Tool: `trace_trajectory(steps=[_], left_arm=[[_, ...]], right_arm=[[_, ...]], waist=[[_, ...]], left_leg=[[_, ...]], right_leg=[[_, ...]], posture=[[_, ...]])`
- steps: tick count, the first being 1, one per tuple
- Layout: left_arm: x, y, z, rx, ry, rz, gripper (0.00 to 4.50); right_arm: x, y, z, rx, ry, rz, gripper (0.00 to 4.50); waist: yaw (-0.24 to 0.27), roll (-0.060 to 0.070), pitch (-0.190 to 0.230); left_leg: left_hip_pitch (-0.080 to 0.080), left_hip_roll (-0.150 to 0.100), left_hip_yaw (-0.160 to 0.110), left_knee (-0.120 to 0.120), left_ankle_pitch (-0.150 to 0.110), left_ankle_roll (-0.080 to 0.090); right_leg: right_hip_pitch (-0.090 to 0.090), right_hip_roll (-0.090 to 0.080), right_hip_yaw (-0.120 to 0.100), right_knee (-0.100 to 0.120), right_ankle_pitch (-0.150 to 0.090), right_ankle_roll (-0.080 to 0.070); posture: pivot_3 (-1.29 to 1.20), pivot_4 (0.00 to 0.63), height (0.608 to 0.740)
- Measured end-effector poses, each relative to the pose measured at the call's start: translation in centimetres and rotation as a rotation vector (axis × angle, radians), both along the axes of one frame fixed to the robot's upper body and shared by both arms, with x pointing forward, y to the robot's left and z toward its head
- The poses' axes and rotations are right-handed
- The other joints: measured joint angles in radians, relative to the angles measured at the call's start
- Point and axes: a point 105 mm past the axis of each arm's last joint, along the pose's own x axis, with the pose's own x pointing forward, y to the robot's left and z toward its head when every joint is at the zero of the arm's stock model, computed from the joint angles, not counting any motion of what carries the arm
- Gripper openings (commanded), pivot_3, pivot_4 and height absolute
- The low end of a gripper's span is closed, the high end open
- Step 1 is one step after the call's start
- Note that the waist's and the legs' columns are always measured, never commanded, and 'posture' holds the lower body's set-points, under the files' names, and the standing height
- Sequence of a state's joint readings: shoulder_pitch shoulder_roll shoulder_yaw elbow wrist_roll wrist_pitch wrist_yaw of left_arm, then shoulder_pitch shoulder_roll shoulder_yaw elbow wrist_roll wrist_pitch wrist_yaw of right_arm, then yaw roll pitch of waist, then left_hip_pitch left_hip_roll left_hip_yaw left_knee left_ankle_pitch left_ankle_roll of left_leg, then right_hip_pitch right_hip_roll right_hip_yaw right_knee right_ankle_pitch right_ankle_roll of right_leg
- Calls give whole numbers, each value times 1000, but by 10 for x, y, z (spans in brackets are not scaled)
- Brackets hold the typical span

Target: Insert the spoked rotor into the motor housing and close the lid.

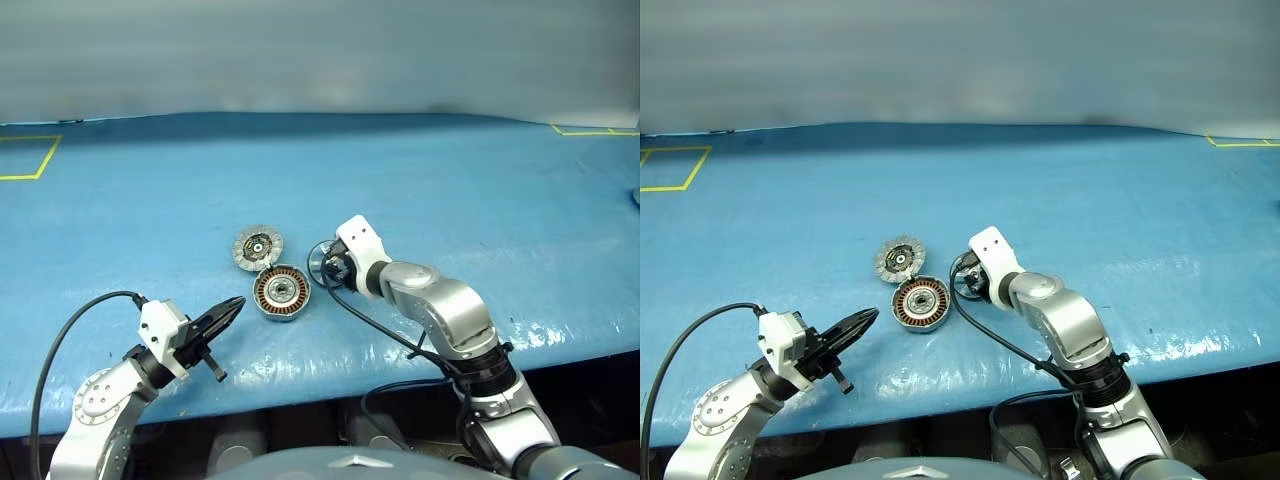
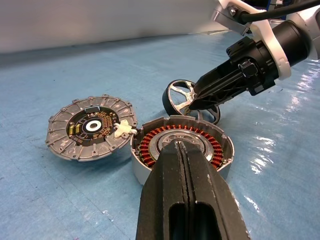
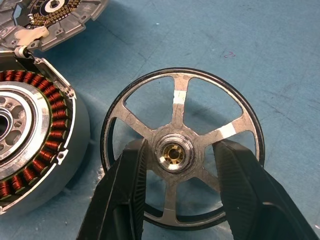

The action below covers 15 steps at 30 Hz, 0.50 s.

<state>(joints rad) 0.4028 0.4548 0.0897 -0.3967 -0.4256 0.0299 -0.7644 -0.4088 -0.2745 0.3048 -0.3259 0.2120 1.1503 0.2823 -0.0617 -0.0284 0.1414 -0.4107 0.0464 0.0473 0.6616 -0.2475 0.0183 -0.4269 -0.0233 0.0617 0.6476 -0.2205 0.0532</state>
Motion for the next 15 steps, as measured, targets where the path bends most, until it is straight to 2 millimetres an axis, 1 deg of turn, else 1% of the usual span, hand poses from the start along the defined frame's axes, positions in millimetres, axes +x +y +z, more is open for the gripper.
trace_trajectory(steps=[2, 7, 9, 11, 14, 15], left_arm=[[0, 0, 0, 6, -4, 0, 0], [1, 2, -1, 37, -33, 11, 0], [2, 2, -5, 43, -33, 21, 0], [2, 2, -7, 37, -42, 28, 0], [2, -2, -10, 13, -63, 41, 0], [2, -3, -10, 12, -63, 37, 0]], right_arm=[[1, -3, 0, -12, -7, -2, 1376], [6, -11, 9, -27, -31, 8, 1359], [11, -15, 19, -21, -52, 21, 1358], [15, -15, 35, -23, -88, 53, 1357], [15, -5, 56, -13, -141, 136, 1357], [14, -2, 59, -11, -147, 158, 1357]], waist=[[1, 0, 0], [2, 0, 0], [2, 1, 0], [2, 1, 1], [2, 1, 1], [2, 1, 1]], left_leg=[[0, 0, 0, 0, 0, 0], [-1, -1, 1, 0, 0, 0], [-2, -1, 1, 0, 0, 0], [-3, -1, 1, -1, 0, 1], [-3, -1, 1, -3, 0, 1], [-3, -1, 0, -3, 0, 1]], right_leg=[[0, 0, 0, 0, 0, 0], [-1, 0, 1, 0, 1, -1], [-2, 0, 1, 0, 2, -2], [-3, 0, 1, 0, 2, -2], [-3, 0, 1, -1, 3, -4], [-3, 0, 0, -1, 3, -4]], posture=[[0, 150, 740], [0, 150, 740], [0, 150, 740], [0, 150, 740], [0, 150, 740], [0, 150, 740]])
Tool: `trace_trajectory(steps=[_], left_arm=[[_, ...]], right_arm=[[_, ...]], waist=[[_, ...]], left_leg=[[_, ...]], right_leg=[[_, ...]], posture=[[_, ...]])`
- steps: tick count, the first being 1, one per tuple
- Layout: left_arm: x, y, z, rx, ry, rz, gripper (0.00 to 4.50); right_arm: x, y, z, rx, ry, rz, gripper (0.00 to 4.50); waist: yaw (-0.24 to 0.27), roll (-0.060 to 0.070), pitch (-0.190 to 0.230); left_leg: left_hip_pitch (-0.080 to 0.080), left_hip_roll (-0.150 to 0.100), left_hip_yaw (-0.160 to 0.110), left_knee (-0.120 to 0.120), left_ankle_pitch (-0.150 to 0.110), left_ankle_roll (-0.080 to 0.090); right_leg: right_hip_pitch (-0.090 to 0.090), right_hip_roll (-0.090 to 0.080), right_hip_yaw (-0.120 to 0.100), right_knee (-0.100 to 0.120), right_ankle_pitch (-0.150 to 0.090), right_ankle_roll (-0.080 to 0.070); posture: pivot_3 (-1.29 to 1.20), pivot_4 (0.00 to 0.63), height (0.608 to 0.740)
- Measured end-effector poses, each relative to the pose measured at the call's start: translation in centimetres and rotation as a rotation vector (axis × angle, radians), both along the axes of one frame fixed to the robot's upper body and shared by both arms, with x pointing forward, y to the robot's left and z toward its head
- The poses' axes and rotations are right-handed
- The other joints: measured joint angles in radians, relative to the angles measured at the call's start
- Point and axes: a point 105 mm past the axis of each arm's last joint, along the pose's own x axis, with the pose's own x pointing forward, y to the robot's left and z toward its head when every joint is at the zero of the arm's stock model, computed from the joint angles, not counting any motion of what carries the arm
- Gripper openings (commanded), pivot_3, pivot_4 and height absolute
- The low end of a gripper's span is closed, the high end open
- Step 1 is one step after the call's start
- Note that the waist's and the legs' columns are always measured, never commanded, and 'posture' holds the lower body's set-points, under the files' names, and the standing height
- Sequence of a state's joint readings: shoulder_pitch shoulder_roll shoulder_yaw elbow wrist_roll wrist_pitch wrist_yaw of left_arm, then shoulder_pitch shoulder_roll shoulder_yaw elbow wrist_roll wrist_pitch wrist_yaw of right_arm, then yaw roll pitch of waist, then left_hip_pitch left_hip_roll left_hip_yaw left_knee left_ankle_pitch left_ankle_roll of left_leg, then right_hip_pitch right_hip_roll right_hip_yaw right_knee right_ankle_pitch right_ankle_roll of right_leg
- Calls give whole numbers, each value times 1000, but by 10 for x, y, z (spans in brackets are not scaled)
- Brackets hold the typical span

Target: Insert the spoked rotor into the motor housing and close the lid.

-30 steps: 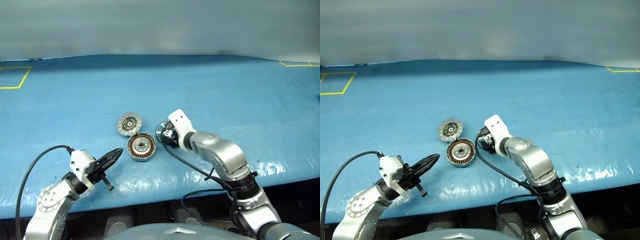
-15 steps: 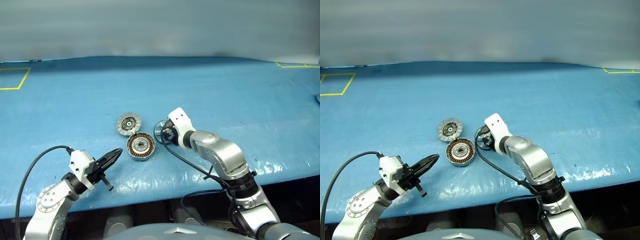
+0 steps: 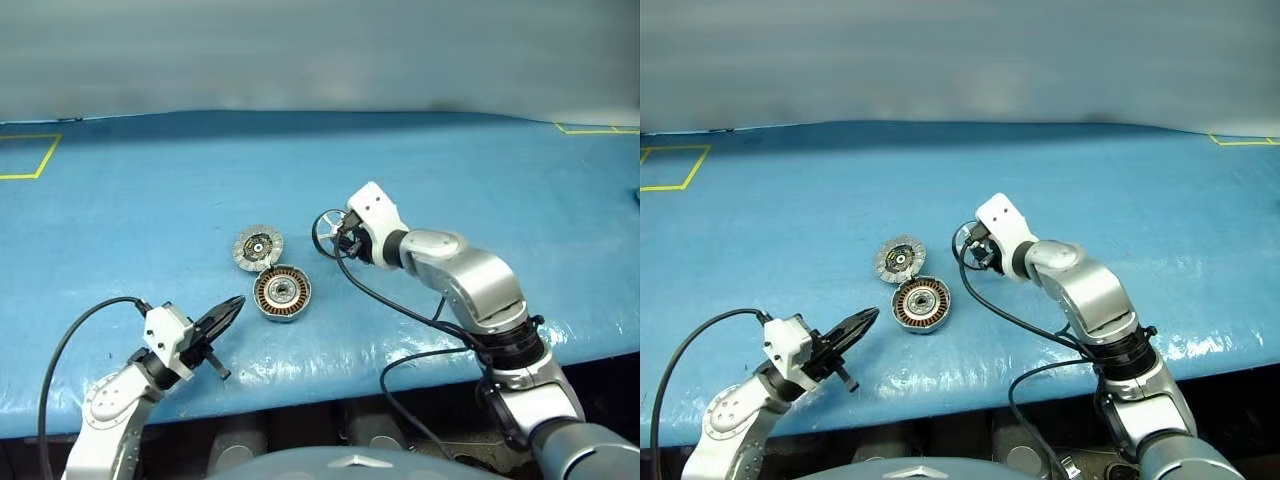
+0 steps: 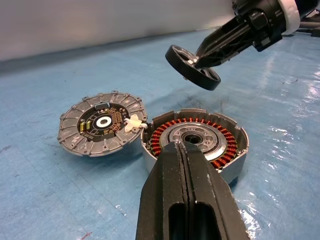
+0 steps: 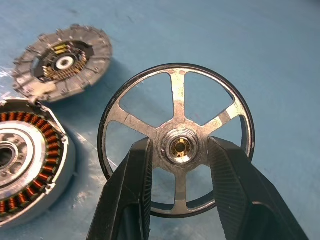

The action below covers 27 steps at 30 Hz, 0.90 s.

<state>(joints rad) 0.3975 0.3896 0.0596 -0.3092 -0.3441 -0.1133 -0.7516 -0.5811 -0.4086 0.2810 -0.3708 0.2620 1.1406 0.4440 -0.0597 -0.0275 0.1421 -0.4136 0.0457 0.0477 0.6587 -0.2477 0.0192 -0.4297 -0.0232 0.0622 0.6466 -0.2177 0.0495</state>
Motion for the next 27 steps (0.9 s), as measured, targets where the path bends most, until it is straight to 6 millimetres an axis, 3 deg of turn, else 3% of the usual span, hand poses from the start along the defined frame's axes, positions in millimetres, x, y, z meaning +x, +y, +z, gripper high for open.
trace_trajectory(steps=[5, 11, 27], left_arm=[[-4, -7, -3, -29, 19, -23, 0], [-11, -4, -15, 13, 75, -38, 0], [-16, 4, -24, 64, 168, -46, 0]], right_arm=[[-17, 24, 5, -28, 14, 165, 1357], [-40, 46, -6, -81, 70, 319, 1357], [-59, 59, -22, -135, 118, 415, 1357]], waist=[[0, 0, 0], [0, 0, 0], [0, 1, 0]], left_leg=[[0, 0, 0, 0, 0, 1], [0, 0, 0, 0, 0, 1], [0, 1, 0, 1, 0, 1]], right_leg=[[0, -1, 0, -1, 0, 0], [0, -1, 0, 0, 0, 0], [0, -2, -1, -1, 0, 0]], posture=[[0, 150, 740], [0, 150, 740], [0, 150, 740]])
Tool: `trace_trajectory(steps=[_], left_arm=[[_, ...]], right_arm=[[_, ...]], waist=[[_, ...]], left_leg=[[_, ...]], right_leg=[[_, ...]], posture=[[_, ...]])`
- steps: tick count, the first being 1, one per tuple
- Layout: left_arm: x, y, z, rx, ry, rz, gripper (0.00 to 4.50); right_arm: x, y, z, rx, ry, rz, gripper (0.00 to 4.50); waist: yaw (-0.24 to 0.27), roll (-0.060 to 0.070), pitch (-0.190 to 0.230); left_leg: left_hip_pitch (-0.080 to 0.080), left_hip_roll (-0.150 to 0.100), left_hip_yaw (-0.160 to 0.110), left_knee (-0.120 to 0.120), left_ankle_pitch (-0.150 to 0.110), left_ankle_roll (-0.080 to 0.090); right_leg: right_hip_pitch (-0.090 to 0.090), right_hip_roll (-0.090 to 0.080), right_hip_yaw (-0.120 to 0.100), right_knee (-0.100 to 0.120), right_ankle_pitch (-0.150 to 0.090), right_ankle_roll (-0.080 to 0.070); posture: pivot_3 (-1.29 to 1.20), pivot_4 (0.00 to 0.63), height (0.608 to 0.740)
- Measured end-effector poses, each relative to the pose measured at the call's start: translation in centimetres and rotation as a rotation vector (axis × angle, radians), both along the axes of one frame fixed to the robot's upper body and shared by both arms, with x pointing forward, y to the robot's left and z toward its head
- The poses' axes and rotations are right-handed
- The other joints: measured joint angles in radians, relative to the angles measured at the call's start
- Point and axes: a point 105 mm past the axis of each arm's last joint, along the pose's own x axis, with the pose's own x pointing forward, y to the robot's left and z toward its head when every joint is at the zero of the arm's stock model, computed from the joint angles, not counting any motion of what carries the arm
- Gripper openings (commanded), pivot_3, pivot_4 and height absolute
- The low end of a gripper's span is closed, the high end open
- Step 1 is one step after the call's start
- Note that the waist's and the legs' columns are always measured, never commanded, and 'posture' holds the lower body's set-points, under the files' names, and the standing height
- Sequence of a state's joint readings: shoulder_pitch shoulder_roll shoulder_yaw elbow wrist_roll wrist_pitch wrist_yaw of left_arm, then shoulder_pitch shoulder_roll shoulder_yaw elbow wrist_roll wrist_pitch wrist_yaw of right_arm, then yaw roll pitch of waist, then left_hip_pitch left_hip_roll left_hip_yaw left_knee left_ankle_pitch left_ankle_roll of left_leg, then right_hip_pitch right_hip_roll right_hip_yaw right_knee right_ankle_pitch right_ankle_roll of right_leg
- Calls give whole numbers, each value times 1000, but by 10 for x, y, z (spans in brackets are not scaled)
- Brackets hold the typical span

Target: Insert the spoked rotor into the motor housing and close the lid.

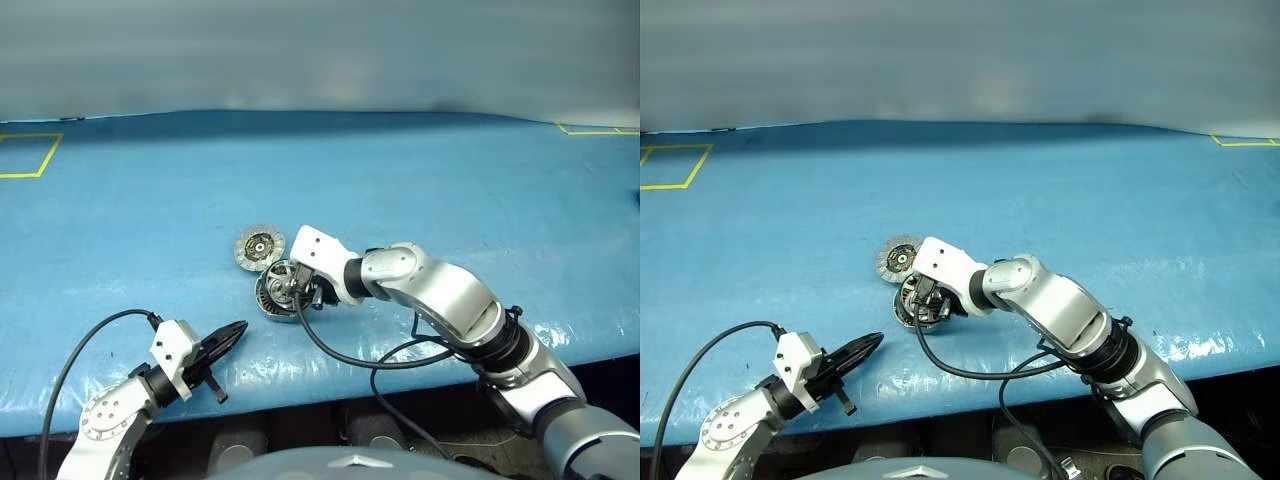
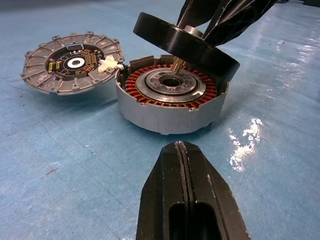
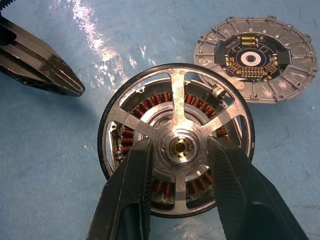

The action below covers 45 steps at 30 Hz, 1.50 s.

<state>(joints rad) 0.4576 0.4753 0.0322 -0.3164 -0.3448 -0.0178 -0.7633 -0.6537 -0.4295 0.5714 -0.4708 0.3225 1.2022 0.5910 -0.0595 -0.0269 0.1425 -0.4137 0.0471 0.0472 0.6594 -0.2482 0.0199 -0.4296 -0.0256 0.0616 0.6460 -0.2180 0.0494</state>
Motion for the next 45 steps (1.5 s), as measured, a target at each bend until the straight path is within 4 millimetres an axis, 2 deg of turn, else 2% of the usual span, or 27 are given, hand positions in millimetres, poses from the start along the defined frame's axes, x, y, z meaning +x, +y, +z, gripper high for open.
trace_trajectory(steps=[5, 12, 19, 23, 24, 28, 31, 37, 41, 45], left_arm=[[1, 0, 0, -3, 4, 0, 0], [1, 0, 1, -7, 3, 1, 0], [1, 2, 0, -6, 4, 9, 0], [1, 2, 1, -7, 0, 11, 0], [3, 4, 2, -5, -5, 19, 0], [10, 13, 6, 10, -22, 82, 0], [28, 25, 12, 1, -25, 203, 0], [61, 35, 48, -107, -49, 261, 0], [82, 31, 52, -249, 63, 218, 0], [106, 35, 52, -337, 131, 211, 0]], right_arm=[[-1, 2, -1, 0, -5, 10, 1357], [0, 7, -8, -1, 11, -6, 3664], [11, 2, 12, 71, -23, -76, 3664], [16, 6, 25, 160, -49, -131, 2777], [16, 7, 26, 187, -46, -148, 2384], [14, 6, 15, 230, -1, -215, 1079], [10, 5, 5, 309, 46, -291, 42], [-14, -4, -2, 481, 65, -324, 10], [-23, -13, -19, 506, 92, -383, 10], [-28, -14, -25, 525, 102, -415, 10]], waist=[[0, 0, 0], [0, 0, 0], [0, 0, 0], [0, 0, 0], [0, 0, 0], [2, 0, 0], [7, 0, 0], [16, -1, 0], [19, -1, 0], [20, -1, -1]], left_leg=[[0, 0, 0, 0, 0, 0], [0, 0, 0, 0, 0, 0], [0, 0, 0, 0, 0, 0], [0, 0, 0, 0, 0, 0], [0, 0, 0, -1, 0, 0], [0, 0, 0, 0, 0, 0], [-1, -1, 0, 1, 0, 0], [0, -1, -1, 1, 0, 0], [1, -2, 0, 3, 0, 0], [1, -1, 0, 4, 1, -1]], right_leg=[[0, 0, 0, 0, 0, 0], [0, 0, 0, 0, 0, 0], [0, 0, 0, 0, 0, 0], [0, 1, 0, 0, 0, 0], [0, 1, 0, 0, 0, 0], [0, 0, 0, 0, 0, 0], [0, 0, -1, 0, 0, 2], [2, 1, -1, 0, -1, 6], [2, 2, -1, 1, -2, 7], [2, 4, -1, 2, -2, 6]], posture=[[0, 150, 740], [0, 150, 740], [0, 150, 740], [0, 150, 740], [0, 150, 740], [0, 150, 740], [0, 150, 740], [0, 150, 740], [0, 150, 740], [0, 150, 740]])
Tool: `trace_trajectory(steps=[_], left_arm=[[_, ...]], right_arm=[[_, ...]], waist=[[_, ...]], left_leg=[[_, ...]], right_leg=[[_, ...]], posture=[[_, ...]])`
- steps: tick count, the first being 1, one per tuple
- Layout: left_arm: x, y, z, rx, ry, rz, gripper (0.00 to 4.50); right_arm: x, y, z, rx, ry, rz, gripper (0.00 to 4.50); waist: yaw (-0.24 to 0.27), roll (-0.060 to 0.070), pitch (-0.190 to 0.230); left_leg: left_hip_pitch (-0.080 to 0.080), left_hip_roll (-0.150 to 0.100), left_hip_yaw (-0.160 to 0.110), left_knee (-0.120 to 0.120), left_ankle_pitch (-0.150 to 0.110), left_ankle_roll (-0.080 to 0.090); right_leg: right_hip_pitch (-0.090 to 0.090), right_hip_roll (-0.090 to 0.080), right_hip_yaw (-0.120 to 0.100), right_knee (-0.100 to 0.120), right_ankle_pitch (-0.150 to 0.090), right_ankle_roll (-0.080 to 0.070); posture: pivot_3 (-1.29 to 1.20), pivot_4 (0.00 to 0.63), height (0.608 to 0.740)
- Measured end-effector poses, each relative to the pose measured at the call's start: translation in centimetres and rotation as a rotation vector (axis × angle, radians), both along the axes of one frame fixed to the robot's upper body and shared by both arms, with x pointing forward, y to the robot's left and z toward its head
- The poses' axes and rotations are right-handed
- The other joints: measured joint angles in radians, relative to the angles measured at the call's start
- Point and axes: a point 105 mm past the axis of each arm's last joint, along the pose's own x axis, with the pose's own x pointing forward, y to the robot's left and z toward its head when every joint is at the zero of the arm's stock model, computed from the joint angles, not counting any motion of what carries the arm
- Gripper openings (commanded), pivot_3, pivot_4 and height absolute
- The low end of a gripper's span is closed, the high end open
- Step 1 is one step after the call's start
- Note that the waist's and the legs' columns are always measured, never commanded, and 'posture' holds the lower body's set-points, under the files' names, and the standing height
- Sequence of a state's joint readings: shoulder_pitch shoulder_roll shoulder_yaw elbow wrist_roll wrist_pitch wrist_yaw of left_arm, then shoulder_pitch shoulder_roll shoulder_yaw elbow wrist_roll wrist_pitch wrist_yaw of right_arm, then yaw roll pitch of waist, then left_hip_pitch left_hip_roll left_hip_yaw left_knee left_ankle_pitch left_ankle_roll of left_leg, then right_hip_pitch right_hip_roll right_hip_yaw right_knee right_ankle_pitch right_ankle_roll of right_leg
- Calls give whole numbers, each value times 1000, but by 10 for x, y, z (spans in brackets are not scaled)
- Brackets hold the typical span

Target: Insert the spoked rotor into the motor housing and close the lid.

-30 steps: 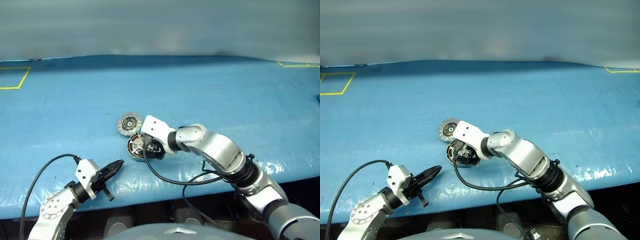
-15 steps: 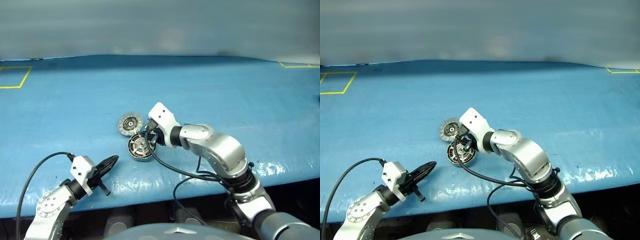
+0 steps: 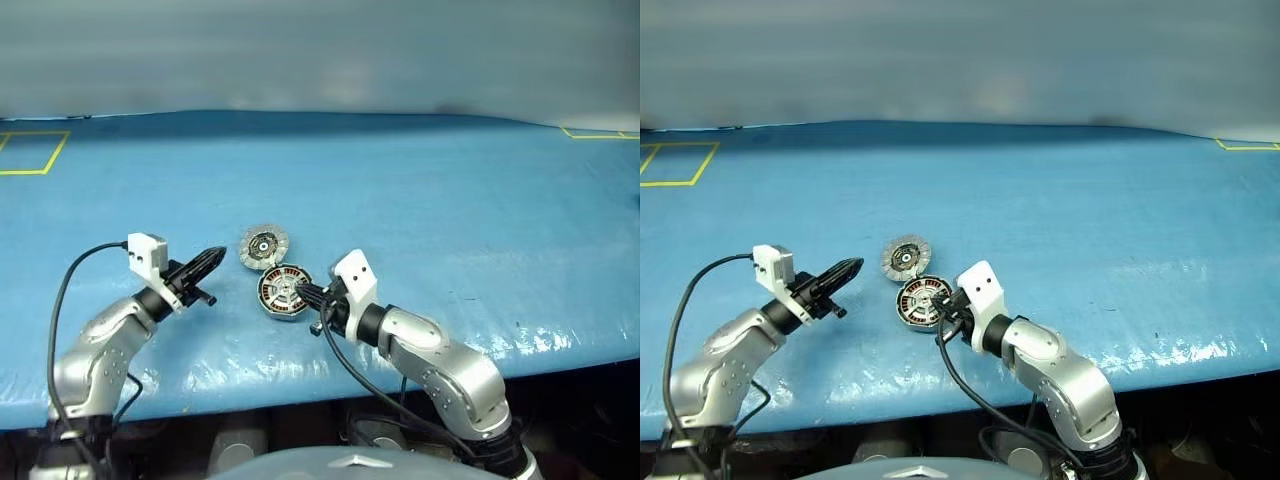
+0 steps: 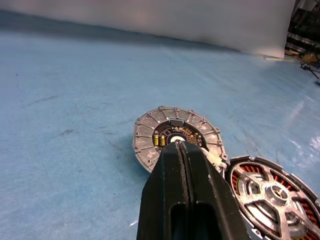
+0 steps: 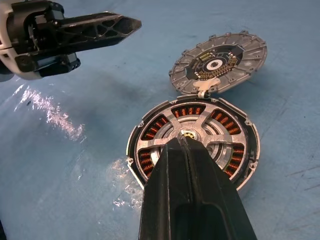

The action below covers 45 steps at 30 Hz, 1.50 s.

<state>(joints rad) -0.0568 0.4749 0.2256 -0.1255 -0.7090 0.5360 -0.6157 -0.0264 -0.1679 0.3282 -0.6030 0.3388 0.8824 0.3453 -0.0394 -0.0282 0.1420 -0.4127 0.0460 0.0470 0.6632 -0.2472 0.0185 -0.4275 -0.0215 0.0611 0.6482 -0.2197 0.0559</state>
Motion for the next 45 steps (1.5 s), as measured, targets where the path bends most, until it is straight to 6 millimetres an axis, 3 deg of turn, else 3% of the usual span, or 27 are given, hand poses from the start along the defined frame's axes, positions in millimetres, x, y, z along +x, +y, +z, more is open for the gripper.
trace_trajectory(steps=[8, 21, 31, 45], left_arm=[[41, 11, -8, -90, 148, 65, 0], [68, 1, -41, -34, 301, 87, 0], [74, -20, -37, -133, 316, -63, 0], [64, -43, -30, -279, 367, -280, 0]], right_arm=[[-7, 4, -2, 50, 0, -8, 10], [-11, 12, 1, 72, -15, 19, 10], [-12, 14, 3, 82, -15, 24, 10], [-14, 10, 0, 62, -7, 2, 10]], waist=[[3, -1, -1], [5, -2, -1], [10, -2, -1], [10, -2, -1]], left_leg=[[-1, -1, -1, -1, 0, 0], [-2, -1, 0, 0, 0, 0], [-3, -2, 0, 0, 0, 0], [-3, -2, -1, 0, 0, 0]], right_leg=[[0, 0, 0, -1, 3, 1], [0, 0, 0, -2, 4, -2], [0, 1, -1, -2, 5, -2], [0, 1, -1, -2, 5, -1]], posture=[[0, 150, 740], [0, 150, 740], [0, 150, 740], [0, 150, 740]])
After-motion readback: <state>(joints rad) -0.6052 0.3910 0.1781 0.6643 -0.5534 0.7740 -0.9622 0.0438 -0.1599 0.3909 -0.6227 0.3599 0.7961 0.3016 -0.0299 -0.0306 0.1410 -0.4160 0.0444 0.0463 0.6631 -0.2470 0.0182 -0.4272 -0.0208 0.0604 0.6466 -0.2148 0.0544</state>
